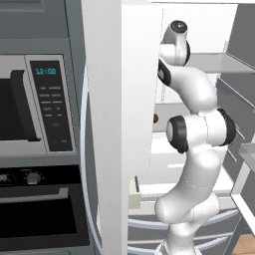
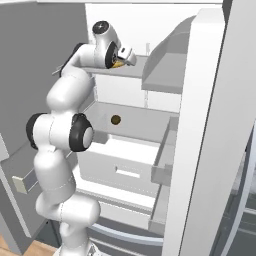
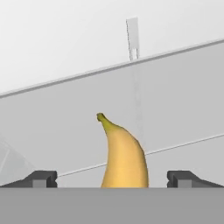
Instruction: Retrieve the banana and kiwi from the fridge and place them into the bowl on the dining table.
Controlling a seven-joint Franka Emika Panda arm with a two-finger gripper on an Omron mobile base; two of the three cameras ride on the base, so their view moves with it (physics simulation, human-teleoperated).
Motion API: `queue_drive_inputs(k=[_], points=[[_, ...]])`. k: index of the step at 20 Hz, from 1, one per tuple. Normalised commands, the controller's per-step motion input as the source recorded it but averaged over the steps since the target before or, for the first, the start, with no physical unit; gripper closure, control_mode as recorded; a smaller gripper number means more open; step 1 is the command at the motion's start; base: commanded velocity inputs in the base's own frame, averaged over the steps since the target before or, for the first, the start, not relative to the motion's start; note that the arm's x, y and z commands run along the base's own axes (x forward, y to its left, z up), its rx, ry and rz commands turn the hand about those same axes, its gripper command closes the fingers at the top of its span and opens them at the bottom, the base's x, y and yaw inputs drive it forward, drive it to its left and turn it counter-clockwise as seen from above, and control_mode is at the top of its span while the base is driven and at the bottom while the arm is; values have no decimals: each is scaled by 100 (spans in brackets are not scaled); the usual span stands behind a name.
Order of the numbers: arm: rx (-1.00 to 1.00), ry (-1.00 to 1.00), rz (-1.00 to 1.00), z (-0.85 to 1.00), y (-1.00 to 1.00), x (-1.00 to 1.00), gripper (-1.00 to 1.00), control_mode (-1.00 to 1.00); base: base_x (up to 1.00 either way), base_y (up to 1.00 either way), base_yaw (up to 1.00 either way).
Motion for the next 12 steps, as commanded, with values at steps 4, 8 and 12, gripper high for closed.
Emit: queue_drive_inputs(k=[4, 8, 12], points=[[0, 3, -6, -23, -11, 8, -100, -100, 0, 0, 0], [0, 7, -9, -48, -4, 0, 100, -100, 0, 0, 0], [0, 1, -3, -28, 0, 23, 100, -100, 0, 0, 0]])
